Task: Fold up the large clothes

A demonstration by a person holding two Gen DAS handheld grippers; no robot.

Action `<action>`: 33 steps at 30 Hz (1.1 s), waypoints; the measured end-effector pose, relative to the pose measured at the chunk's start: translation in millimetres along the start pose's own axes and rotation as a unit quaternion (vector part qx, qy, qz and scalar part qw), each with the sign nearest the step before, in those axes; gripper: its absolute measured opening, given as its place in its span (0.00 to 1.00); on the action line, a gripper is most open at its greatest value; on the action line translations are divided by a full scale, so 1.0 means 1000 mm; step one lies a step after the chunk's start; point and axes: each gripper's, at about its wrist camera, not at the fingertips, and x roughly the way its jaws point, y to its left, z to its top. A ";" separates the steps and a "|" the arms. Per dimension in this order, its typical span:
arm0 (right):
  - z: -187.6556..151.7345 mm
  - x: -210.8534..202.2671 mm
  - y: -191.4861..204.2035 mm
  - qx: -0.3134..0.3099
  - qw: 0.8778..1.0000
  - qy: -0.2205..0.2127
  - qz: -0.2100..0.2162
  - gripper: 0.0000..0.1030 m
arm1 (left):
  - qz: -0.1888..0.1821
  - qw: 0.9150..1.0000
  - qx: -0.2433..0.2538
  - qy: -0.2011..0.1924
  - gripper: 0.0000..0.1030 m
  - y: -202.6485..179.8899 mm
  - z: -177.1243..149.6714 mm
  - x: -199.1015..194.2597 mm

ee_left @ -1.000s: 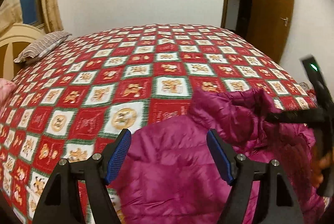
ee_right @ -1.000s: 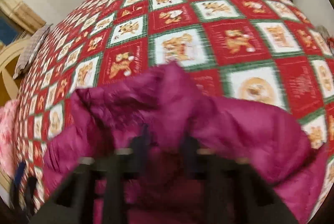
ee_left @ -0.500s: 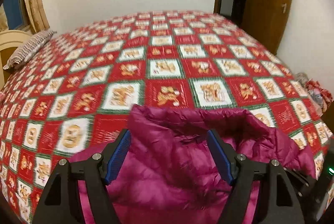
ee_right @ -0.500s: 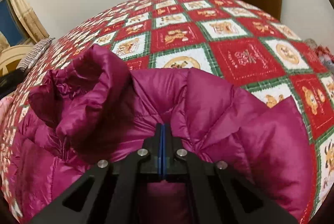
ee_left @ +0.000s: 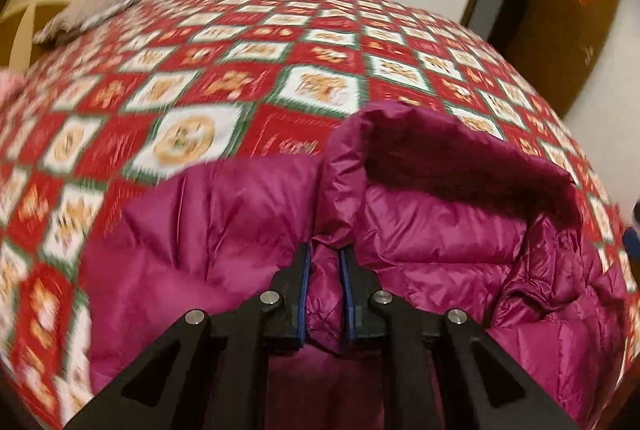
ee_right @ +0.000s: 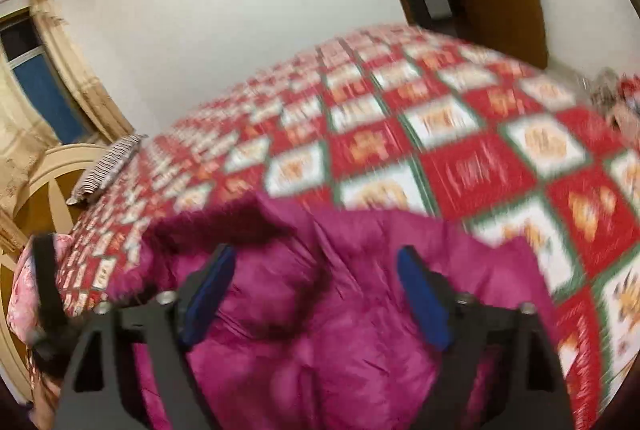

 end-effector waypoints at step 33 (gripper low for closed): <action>-0.048 0.084 0.017 -0.070 0.992 0.104 -0.024 0.39 | 0.014 0.999 0.031 -0.031 0.59 -0.001 0.008 0.026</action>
